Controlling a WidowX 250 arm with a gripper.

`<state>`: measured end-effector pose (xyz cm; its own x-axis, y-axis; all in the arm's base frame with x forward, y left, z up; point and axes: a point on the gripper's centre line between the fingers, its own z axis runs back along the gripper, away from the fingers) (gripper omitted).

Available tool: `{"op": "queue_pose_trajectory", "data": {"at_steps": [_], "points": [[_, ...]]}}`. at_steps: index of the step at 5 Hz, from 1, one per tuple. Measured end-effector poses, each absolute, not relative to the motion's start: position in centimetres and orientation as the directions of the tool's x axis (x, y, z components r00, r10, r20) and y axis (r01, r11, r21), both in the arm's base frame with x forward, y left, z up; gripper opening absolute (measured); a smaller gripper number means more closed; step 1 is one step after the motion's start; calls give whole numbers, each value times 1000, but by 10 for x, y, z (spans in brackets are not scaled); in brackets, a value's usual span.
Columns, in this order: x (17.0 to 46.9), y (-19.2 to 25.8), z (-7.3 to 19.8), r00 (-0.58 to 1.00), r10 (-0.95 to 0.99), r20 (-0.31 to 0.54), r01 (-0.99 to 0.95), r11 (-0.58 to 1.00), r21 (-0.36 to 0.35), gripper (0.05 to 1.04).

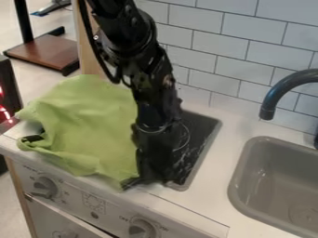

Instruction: Fold the cloth from right to left

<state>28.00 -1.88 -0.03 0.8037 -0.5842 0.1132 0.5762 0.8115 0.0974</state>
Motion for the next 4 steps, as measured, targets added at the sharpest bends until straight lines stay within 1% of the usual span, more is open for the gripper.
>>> {"op": "queue_pose_trajectory", "data": {"at_steps": [1,2,3,4], "points": [[282,-21,28,794,-577,193,574,815,77,52],[287,-5,53,821,-519,236,525,850,42,52],[313,16,82,847,-443,294,451,892,43,52],[345,60,84,897,-341,280,343,938,43,52]]}}
